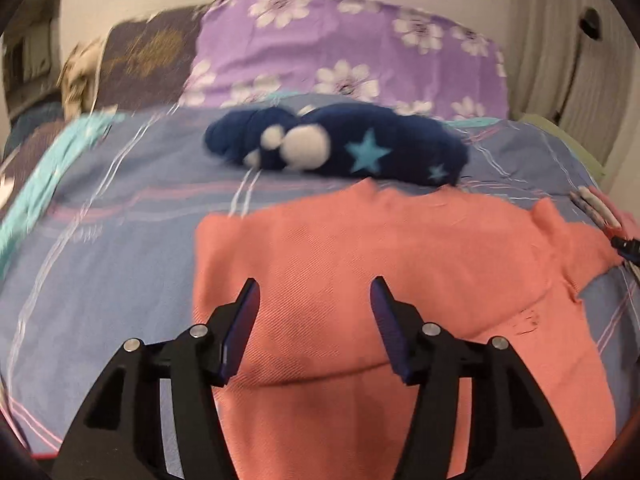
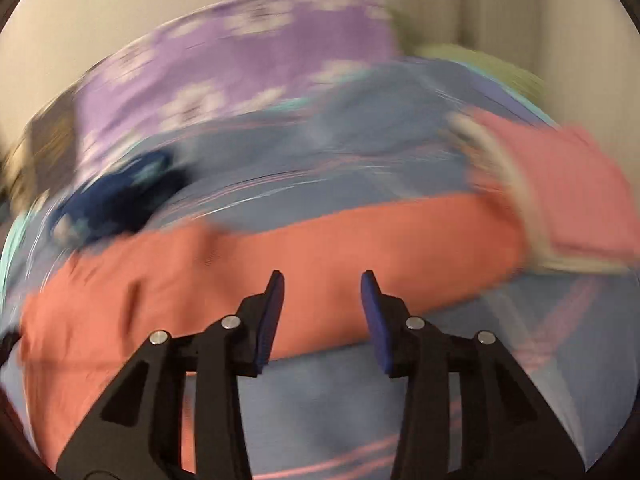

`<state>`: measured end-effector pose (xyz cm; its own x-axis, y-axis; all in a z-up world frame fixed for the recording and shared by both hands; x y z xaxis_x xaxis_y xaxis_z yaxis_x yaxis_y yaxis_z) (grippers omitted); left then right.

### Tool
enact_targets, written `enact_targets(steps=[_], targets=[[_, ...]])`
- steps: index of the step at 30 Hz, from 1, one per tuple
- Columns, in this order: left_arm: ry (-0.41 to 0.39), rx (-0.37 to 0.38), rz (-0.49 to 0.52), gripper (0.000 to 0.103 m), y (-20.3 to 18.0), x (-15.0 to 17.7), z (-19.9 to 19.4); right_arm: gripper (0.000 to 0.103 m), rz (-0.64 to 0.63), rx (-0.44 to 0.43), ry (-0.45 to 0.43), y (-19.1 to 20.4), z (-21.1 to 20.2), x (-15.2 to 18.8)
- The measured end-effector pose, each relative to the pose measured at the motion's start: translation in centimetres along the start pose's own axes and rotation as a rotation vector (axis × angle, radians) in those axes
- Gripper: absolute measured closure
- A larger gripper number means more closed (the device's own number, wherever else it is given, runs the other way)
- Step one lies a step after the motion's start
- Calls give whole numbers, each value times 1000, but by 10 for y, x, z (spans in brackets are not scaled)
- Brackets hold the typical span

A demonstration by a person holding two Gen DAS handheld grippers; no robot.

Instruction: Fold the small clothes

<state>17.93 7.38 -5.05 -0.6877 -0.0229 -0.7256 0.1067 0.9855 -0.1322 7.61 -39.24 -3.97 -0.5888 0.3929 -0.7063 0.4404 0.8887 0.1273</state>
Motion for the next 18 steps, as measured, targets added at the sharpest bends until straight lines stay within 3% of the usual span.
enact_targets(steps=[4, 6, 11, 13, 15, 18], targets=[[56, 36, 34, 45, -17, 9, 25, 62, 221, -23, 27, -57, 8, 11], [136, 40, 18, 42, -14, 26, 52, 65, 274, -22, 32, -72, 17, 17], [136, 69, 3, 37, -10, 27, 52, 68, 337, -47, -35, -85, 35, 8], [136, 58, 25, 34, -14, 28, 52, 73, 392, -35, -60, -90, 46, 0], [135, 47, 41, 32, -18, 30, 52, 99, 420, -46, -64, -94, 51, -4], [135, 48, 42, 31, -17, 30, 52, 100, 441, -126, -82, -82, 51, -15]])
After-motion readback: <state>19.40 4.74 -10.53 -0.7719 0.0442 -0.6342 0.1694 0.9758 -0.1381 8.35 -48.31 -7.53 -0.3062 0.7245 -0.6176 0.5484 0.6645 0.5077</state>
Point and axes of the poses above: each gripper's, at about its wrist camera, not at the fingertips, and z roughly the way its jaws point, y to its left, x to its underside, the point moved 1 cm from there along z, roughly the way its jaws point, and after that the axes turned 7 degrees about -z, right-handed, at the moved point
